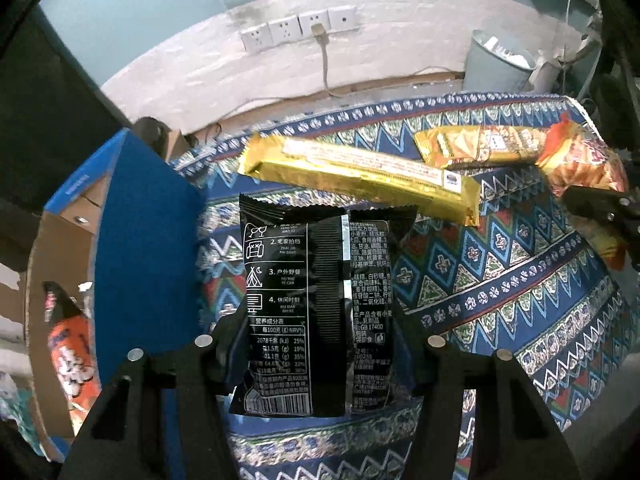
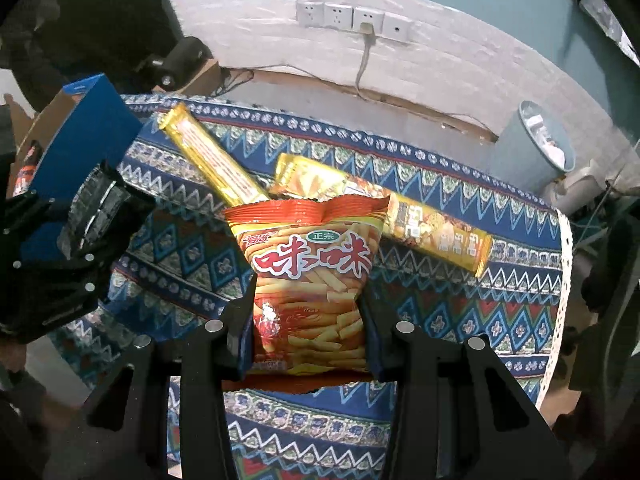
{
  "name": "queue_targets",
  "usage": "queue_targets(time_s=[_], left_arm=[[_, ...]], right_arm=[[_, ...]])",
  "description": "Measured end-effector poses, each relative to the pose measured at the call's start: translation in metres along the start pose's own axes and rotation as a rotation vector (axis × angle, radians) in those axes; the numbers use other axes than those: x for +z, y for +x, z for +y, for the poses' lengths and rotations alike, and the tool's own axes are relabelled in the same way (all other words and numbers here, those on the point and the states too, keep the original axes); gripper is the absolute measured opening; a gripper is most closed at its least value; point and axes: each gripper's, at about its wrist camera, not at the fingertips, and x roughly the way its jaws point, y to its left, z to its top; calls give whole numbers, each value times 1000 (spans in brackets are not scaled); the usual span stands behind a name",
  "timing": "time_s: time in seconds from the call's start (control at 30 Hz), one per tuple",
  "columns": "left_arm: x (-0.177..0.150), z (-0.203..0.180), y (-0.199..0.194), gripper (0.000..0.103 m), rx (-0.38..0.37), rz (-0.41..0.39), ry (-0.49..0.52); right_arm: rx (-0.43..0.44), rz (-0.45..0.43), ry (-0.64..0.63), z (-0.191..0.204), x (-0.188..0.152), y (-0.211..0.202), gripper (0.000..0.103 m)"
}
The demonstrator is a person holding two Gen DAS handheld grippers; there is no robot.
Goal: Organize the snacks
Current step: 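Lift both held packets and carry them over the cardboard box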
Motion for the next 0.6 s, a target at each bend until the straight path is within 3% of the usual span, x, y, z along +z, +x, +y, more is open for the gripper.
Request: queue_targets(time_s=[0.6], left_arm=[[-9, 58, -70, 60, -8, -107, -42]], right_arm=[[65, -99, -71, 59, 28, -50, 41]])
